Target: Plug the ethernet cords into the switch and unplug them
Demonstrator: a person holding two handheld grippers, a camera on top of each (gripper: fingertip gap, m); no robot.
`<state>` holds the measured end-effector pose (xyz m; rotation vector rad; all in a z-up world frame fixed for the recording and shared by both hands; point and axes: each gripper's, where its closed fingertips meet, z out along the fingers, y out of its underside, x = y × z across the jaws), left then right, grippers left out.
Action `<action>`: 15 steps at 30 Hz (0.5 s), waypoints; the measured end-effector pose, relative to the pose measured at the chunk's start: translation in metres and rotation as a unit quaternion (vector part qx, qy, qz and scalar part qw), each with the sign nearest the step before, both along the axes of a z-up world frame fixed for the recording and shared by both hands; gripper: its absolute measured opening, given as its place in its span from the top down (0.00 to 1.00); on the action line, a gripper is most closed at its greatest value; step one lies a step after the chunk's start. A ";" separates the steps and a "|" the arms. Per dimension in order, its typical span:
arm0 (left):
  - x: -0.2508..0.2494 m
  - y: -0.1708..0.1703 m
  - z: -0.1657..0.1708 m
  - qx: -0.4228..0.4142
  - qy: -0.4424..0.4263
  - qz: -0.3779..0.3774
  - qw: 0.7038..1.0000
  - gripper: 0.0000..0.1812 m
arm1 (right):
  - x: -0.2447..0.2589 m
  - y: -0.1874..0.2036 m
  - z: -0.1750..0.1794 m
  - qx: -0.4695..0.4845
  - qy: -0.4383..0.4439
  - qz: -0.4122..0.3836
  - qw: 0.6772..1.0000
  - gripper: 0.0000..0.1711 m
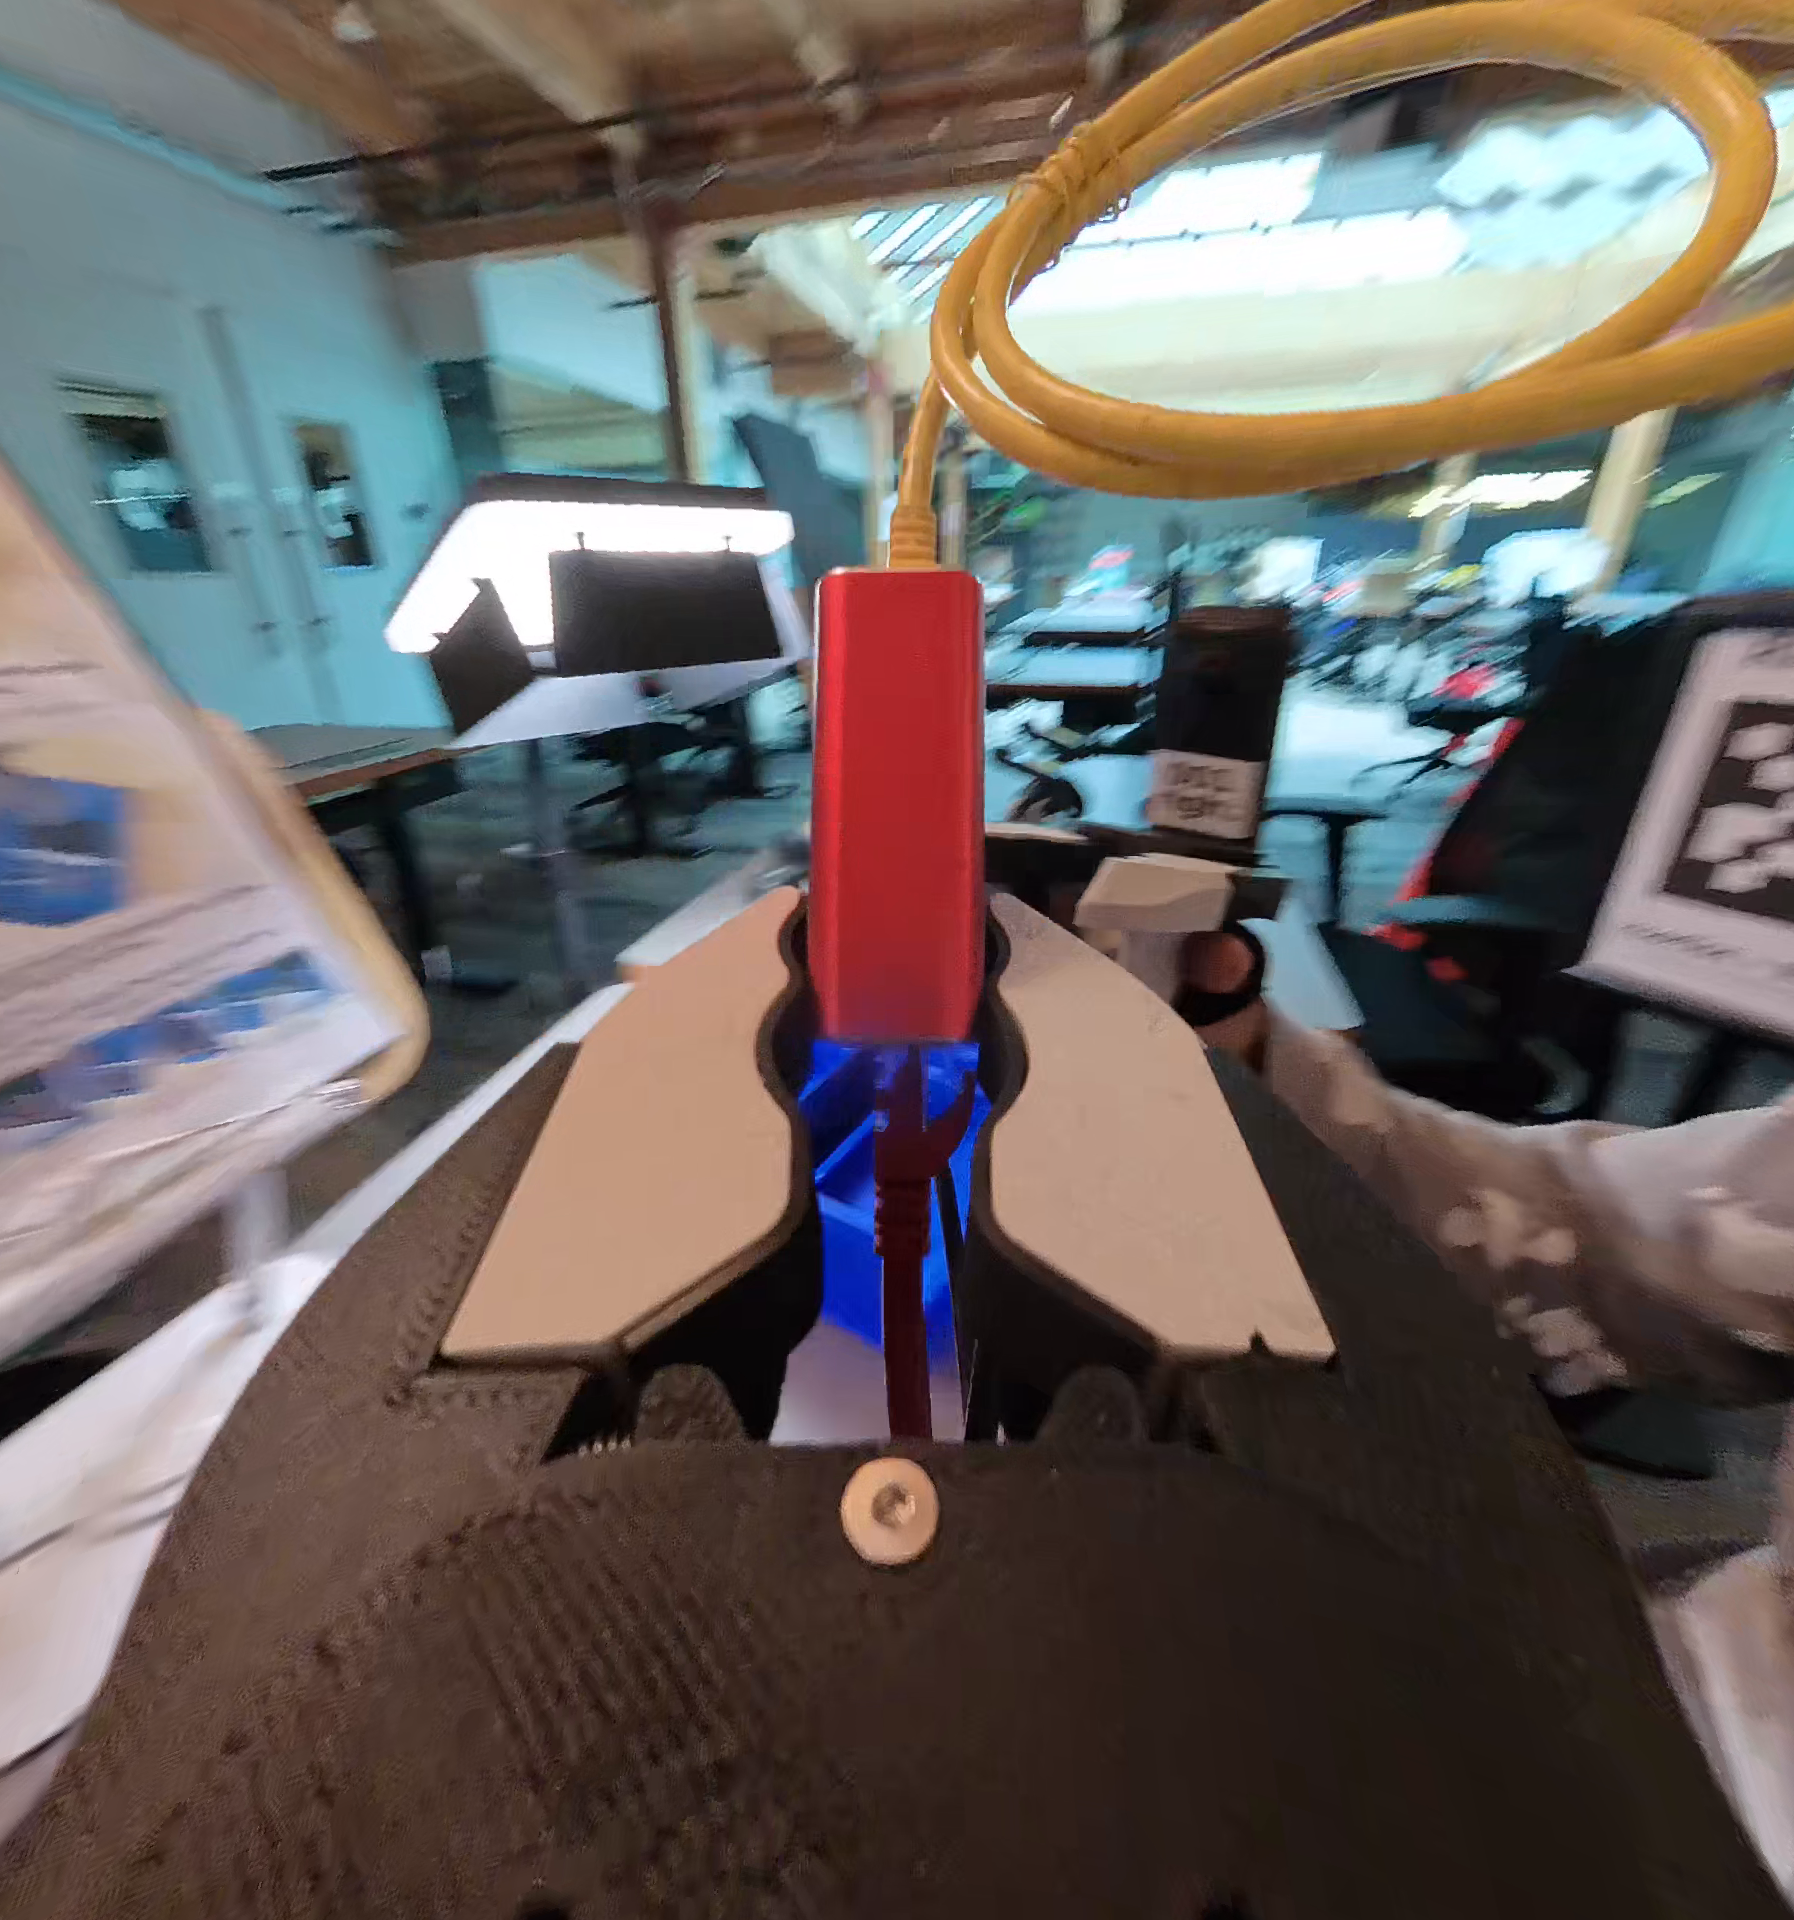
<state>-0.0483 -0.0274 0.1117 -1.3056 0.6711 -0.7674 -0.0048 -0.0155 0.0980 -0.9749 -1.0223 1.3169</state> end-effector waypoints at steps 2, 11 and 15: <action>0.029 -0.005 -0.018 -0.011 -0.034 -0.061 0.997 0.84 | 0.002 -0.013 -0.006 -0.017 0.001 0.064 0.998 0.72; 0.063 -0.001 -0.082 -0.086 0.041 -0.112 0.989 0.83 | 0.011 -0.016 -0.042 0.007 -0.108 0.128 0.986 0.85; 0.063 -0.008 -0.105 -0.119 0.110 -0.115 0.980 0.83 | 0.018 -0.021 -0.063 0.059 -0.204 0.108 0.971 0.85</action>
